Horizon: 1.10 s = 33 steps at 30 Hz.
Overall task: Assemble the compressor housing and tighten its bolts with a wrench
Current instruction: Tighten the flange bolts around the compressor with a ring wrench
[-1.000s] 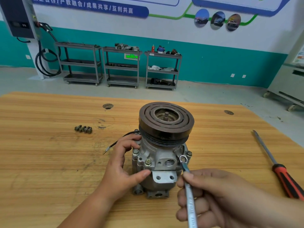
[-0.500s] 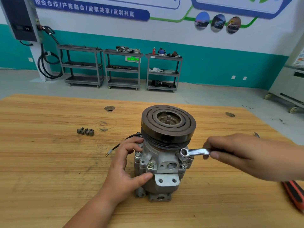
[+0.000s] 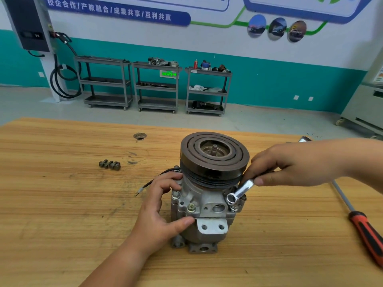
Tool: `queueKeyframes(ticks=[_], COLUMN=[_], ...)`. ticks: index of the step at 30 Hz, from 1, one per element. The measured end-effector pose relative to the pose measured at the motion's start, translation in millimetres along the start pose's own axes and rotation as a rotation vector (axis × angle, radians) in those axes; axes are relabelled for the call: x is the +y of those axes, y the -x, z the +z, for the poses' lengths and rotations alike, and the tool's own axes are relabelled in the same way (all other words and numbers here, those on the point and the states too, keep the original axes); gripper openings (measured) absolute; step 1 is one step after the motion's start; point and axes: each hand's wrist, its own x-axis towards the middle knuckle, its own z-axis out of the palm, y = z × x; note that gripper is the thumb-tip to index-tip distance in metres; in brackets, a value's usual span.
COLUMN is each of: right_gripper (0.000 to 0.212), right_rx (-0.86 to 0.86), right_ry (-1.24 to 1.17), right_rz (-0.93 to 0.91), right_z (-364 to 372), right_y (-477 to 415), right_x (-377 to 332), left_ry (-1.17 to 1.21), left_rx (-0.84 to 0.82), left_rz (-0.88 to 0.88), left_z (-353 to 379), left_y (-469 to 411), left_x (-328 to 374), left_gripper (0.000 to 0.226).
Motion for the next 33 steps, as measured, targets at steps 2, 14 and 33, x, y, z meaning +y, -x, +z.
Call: queueKeyframes(ticks=[2, 14, 33], right_gripper=[0.02, 0.026, 0.017], right_rx=[-0.014, -0.048, -0.3], right_ry=[-0.01, 0.009, -1.378], right_rz=[0.015, 0.072, 0.184], right_z=[-0.8, 1.0, 55.5], right_y=[-0.1, 6.2, 24.9], right_x=[-0.4, 2.2, -35.5], left_ry=[0.0, 0.0, -0.018], left_rx=[-0.001, -0.012, -0.016], left_rz=[-0.006, -0.015, -0.019], left_z=[-0.3, -0.2, -0.4], left_y=[0.1, 0.4, 0.5], left_x=[0.6, 2.4, 0.8], left_gripper=[0.052, 0.051, 0.049])
